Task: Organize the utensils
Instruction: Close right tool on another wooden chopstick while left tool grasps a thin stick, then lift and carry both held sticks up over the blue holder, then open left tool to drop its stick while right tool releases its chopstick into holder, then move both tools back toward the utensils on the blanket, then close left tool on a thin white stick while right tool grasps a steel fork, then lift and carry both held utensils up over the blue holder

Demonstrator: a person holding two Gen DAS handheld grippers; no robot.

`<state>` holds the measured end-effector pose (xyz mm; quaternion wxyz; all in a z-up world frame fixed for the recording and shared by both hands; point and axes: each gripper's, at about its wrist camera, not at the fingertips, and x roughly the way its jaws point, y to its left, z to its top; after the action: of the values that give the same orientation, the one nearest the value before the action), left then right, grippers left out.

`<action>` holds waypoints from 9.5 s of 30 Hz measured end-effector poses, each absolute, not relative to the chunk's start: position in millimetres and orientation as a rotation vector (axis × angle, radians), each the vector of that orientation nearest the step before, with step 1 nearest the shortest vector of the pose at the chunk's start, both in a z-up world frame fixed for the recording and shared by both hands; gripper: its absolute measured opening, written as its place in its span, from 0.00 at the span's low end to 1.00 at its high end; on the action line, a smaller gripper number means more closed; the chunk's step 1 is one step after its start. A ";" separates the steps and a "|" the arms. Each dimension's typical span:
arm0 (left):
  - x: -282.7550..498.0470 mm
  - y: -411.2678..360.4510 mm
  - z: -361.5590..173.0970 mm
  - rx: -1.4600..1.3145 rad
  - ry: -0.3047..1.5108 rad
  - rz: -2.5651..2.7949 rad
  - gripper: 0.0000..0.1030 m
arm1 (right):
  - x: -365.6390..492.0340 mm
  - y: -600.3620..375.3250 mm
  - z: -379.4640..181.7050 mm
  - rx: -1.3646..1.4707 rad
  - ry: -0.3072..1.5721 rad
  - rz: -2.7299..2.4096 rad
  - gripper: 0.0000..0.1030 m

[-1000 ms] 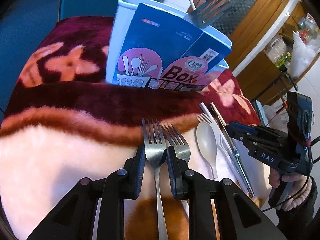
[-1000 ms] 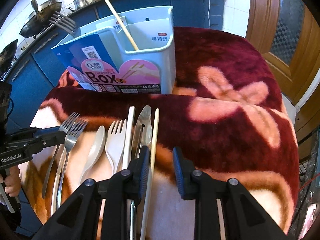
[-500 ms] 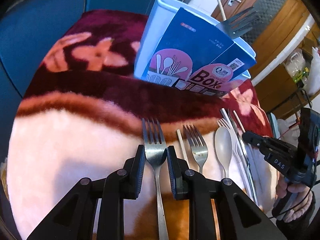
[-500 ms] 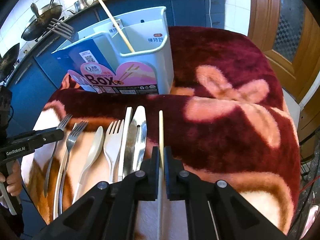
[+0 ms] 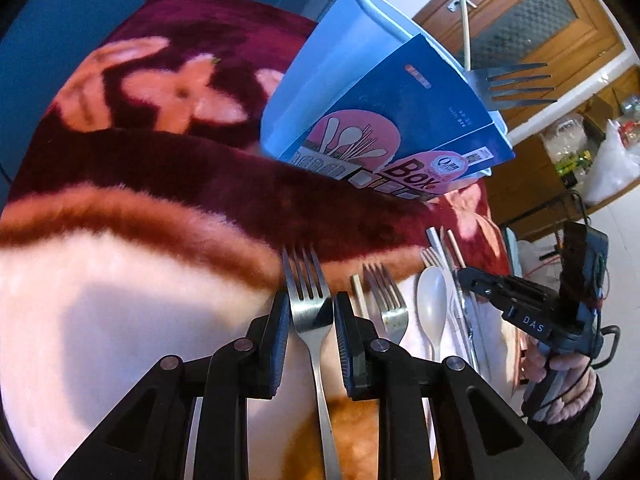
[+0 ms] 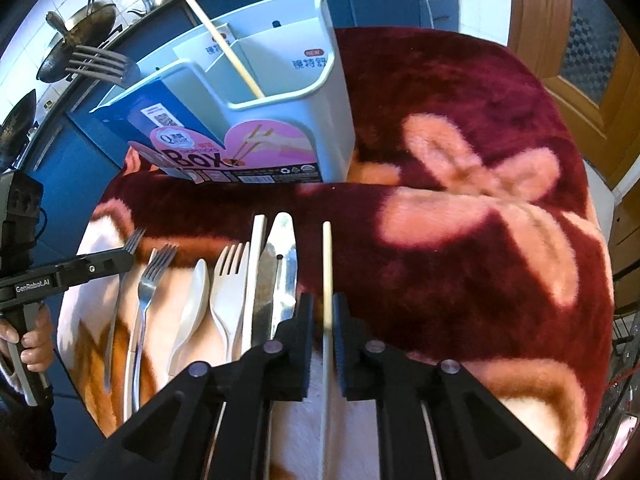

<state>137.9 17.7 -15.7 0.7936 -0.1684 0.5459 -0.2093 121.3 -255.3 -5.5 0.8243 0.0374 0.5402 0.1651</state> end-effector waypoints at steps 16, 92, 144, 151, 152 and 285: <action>114.6 17.6 4.5 -0.301 0.997 -0.480 0.05 | 109.0 -256.4 -0.9 0.130 1.047 0.303 0.06; 196.2 7.9 91.8 -0.271 0.354 -0.314 0.01 | 190.9 -213.1 109.7 0.059 0.078 0.078 0.06; 78.6 0.8 108.8 -0.118 0.604 -0.356 0.10 | 46.8 -249.9 121.3 0.143 0.486 0.212 0.25; 68.2 -8.9 77.0 -0.089 0.719 -0.361 0.10 | 34.6 -252.5 85.5 0.132 0.617 0.211 0.25; 67.9 -9.8 71.5 -0.087 0.736 -0.360 0.10 | 33.6 -253.8 80.1 0.135 0.633 0.212 0.25; 91.4 33.5 137.5 -0.242 0.353 -0.276 0.04 | 34.9 -246.3 112.9 0.378 0.464 0.483 0.03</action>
<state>91.4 33.5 137.5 0.9678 -0.1198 0.1746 -0.1364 34.9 -246.3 112.9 0.9270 0.1842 0.2263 0.2358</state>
